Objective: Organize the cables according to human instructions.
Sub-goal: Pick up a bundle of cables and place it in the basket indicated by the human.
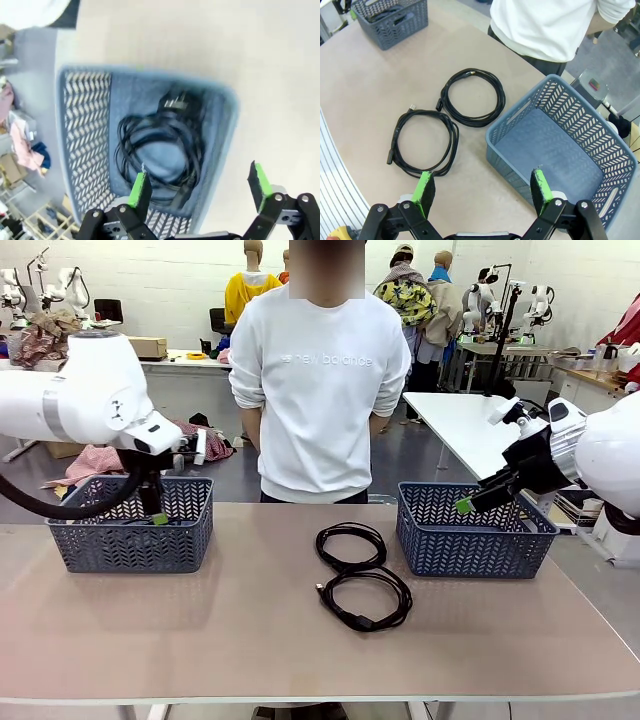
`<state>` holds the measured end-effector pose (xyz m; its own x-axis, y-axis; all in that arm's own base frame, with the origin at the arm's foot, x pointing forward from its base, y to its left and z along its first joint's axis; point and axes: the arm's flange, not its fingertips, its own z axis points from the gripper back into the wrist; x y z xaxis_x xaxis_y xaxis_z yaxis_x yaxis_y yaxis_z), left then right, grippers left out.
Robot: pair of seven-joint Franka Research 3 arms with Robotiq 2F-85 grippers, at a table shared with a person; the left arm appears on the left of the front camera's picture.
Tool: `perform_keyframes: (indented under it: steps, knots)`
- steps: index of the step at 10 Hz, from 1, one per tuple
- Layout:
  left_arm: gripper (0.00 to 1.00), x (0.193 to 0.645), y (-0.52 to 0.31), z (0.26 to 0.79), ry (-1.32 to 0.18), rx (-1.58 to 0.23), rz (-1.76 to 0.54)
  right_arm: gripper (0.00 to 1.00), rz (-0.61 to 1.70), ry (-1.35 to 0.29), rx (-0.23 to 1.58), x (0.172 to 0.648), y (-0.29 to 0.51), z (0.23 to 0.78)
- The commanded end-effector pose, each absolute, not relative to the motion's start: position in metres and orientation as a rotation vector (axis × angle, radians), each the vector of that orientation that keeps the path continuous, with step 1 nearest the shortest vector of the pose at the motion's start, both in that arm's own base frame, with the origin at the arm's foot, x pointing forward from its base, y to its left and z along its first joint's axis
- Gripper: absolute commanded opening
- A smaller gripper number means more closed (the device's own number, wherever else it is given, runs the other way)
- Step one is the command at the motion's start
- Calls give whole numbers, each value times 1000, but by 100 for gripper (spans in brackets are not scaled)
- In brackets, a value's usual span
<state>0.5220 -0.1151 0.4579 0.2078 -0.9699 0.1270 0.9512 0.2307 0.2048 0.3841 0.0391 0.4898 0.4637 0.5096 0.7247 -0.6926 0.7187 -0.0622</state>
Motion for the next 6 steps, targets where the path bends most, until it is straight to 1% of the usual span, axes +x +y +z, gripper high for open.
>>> perform_keyframes:
  steps: [1, 3, 6]
  knots:
    - [100, 493, -140, 453, -317, 41, -1347, 100, 744, -799, 267, 385, 39, 489]
    - [100, 471, -165, 446, -363, -24, -1385, 100, 744, -799, 267, 385, 39, 489]
    - [100, 450, -189, 434, -418, -126, -1413, 100, 744, -799, 267, 385, 39, 489]
